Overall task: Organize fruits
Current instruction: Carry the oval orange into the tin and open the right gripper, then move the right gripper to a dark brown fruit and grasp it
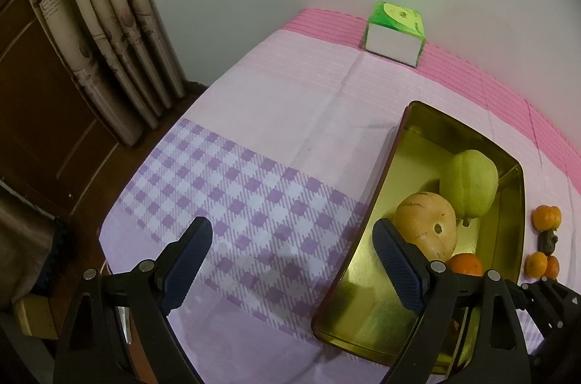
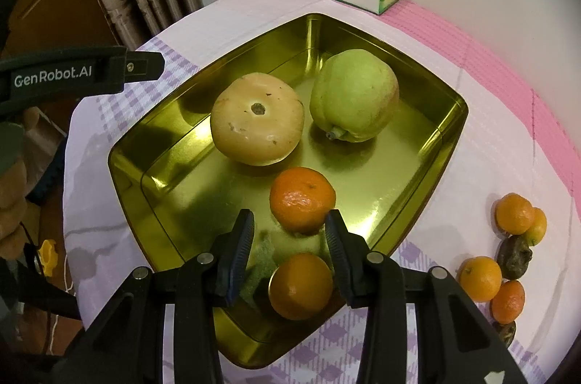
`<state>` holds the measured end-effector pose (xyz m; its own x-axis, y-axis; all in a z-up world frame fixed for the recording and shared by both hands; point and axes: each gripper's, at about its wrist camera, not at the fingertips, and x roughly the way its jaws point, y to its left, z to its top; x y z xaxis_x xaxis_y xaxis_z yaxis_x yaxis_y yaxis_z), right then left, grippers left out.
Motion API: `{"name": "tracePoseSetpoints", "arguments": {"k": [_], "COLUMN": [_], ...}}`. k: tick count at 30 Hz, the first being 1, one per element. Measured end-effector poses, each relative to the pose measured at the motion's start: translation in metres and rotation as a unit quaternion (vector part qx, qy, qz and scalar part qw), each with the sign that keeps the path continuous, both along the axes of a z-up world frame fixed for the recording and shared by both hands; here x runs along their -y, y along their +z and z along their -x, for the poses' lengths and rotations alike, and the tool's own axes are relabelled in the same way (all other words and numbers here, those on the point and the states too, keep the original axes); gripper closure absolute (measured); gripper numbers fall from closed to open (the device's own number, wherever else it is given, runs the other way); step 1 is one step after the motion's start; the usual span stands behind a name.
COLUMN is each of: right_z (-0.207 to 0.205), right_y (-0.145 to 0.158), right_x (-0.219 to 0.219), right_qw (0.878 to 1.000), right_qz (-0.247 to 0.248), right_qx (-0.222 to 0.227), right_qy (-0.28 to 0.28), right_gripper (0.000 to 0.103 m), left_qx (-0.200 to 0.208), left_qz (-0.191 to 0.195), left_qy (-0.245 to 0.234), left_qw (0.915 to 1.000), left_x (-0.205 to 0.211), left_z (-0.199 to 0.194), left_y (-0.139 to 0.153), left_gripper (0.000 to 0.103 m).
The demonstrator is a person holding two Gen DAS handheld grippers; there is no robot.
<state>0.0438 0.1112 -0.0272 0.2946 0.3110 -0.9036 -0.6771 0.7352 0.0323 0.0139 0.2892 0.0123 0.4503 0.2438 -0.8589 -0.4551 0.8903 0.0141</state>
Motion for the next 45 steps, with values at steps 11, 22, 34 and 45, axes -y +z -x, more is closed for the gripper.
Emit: {"name": "tracePoseSetpoints", "arguments": {"k": [11,22,34,45], "right_z": [0.001,-0.001,-0.020,-0.012], "right_y": [0.009,0.034,0.043,0.013], "right_x": [0.006,0.047,0.174,0.243], "right_qw": [1.000,0.996,0.981,0.971], "right_qz": [-0.019,-0.059,-0.047,-0.030], "right_qx": [0.005,0.024,0.048,0.025], "right_qy": [-0.007,-0.055,-0.184,-0.236], "right_gripper": [0.064,0.063,0.062,0.062], "left_qx": [-0.001,0.004,0.006,0.015], "left_qz": [-0.001,0.000,0.004,-0.013], "left_qy": [-0.008,-0.014,-0.029,-0.065], "left_qw": [1.0000,0.9999,0.9995,0.9977], "left_x": [0.004,0.007,0.012,0.032], "left_z": [-0.001,-0.001,-0.001,-0.001], "left_y": [-0.001,0.002,0.004,0.007], "left_gripper": [0.013,0.013,0.013,0.013]}}
